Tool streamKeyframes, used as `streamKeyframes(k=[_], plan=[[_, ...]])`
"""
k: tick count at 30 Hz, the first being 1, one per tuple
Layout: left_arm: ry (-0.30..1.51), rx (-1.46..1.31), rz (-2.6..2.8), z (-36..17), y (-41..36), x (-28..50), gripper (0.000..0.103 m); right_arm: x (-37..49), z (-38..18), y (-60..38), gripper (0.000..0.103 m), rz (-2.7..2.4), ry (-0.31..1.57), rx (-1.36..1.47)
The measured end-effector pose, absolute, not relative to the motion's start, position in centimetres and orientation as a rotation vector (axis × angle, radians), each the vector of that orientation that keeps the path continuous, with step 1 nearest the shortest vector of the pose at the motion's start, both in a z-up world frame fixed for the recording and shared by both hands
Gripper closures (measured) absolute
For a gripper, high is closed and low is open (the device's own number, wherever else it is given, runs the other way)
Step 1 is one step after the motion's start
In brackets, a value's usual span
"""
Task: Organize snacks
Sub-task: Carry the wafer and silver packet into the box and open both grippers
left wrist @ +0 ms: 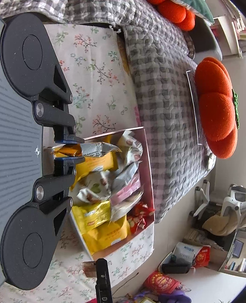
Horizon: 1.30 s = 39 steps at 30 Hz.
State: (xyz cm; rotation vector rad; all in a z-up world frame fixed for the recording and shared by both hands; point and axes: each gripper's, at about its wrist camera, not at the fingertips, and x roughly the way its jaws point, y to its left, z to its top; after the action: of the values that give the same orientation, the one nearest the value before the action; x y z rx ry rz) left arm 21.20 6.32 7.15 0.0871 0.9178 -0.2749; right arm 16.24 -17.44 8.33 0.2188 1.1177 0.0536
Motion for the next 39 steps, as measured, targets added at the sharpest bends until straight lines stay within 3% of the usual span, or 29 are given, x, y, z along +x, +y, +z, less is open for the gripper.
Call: streamKeyframes(k=[23,30,39], plan=[[0.946,0.201,-0.155,3.5,3.6,23.3,0.092,18.9,8.0,-16.4,0.066,0.116,1.042,0.240],[0.928,0.171,-0.239,4.8,4.3,23.2,0.083,19.8,7.9,-14.7,0.066,0.133,1.030,0.198],[0.947,0.068,-0.246,4.8,6.3,23.3,0.088,21.1,7.5,-13.6,0.066,0.165,1.009,0.181]])
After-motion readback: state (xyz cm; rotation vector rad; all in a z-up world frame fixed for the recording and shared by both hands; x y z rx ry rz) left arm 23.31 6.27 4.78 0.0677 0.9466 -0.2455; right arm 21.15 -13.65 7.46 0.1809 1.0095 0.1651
